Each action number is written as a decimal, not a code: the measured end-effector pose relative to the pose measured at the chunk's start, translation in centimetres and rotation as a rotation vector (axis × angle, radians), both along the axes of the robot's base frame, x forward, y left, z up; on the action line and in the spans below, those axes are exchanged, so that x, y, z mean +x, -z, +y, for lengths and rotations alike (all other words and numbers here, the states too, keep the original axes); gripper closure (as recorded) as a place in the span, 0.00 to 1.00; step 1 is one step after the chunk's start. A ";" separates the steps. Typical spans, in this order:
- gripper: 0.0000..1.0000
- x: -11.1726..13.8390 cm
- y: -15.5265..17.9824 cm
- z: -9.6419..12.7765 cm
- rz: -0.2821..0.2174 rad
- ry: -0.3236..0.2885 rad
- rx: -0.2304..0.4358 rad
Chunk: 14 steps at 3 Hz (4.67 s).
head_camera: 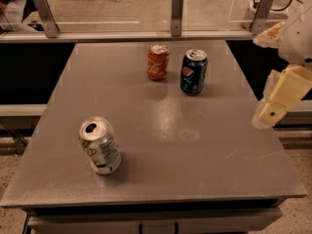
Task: Knock 7up can over
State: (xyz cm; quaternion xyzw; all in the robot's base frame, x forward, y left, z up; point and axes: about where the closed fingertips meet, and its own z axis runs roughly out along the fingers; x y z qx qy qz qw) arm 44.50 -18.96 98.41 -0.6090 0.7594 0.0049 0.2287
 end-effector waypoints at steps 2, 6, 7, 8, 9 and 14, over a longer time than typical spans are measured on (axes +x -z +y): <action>0.00 2.4 -1.6 8.1 -0.205 -0.213 0.249; 0.00 -6.2 8.4 16.6 -0.078 -0.337 0.656; 0.00 -8.0 6.3 19.9 -0.068 -0.319 0.868; 0.00 -8.7 3.5 24.0 -0.029 -0.292 1.072; 0.00 -8.6 3.6 27.5 -0.020 -0.279 1.172; 0.00 -7.0 11.1 30.6 -0.136 -0.318 1.063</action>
Offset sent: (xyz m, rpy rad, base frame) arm 0.0128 0.0402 -0.0073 0.1546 -0.0837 0.1117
